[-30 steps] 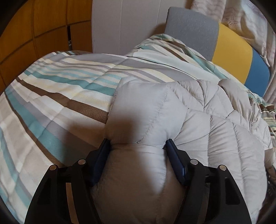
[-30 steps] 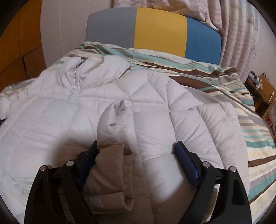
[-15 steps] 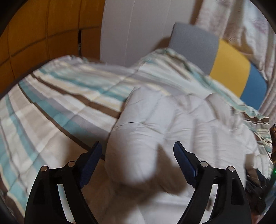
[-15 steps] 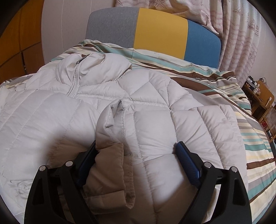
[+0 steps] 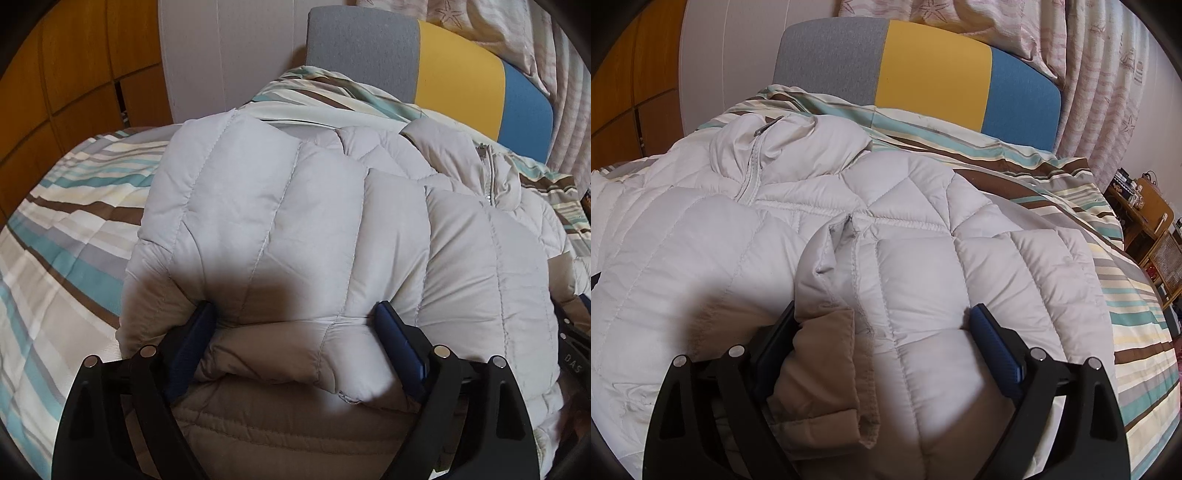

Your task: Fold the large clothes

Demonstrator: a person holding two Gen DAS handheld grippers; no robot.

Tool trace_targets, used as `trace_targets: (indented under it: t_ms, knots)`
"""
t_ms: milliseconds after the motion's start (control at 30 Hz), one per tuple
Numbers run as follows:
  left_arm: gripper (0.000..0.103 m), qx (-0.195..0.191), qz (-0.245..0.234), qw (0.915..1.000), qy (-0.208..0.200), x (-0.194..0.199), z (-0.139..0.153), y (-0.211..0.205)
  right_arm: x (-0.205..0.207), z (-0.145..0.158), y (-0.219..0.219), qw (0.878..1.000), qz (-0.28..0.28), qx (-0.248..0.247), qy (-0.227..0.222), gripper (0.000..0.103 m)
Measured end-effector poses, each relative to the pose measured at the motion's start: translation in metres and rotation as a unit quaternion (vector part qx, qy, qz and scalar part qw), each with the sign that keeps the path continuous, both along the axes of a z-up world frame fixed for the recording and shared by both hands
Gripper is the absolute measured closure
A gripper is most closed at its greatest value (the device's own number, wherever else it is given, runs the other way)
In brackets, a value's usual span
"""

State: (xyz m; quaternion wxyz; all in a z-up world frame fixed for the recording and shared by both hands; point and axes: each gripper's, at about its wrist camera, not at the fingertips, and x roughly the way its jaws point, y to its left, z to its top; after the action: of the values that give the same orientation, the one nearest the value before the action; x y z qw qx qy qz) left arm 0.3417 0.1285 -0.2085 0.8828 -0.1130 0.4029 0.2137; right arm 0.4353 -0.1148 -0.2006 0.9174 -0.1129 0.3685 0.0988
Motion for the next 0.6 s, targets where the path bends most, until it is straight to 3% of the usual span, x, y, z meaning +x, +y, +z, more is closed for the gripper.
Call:
trace_targets:
  t_ms: [133,200,300,433,600]
  knots:
    - [0.015,-0.001,-0.001,1.0,-0.001,-0.003,0.004,-0.002,0.002,0.0,0.0,1.0,0.001,0.003,0.007,0.012]
    - [0.007,-0.004,-0.004,1.0,0.0,-0.007,0.012,-0.003,0.005,0.002,-0.004,1.0,0.004,0.019,0.023,0.01]
    - [0.004,0.003,-0.013,0.9999,0.01,-0.021,0.029,-0.006,0.002,0.015,-0.017,0.998,0.013,0.038,0.045,0.009]
    - [0.004,0.03,-0.015,0.9994,-0.009,-0.059,0.048,-0.01,-0.028,0.041,-0.048,0.995,0.006,0.089,0.051,0.009]
    - [0.004,-0.005,-0.01,0.9995,-0.031,-0.116,0.047,-0.014,-0.086,0.057,-0.095,0.988,0.0,0.141,0.061,0.015]
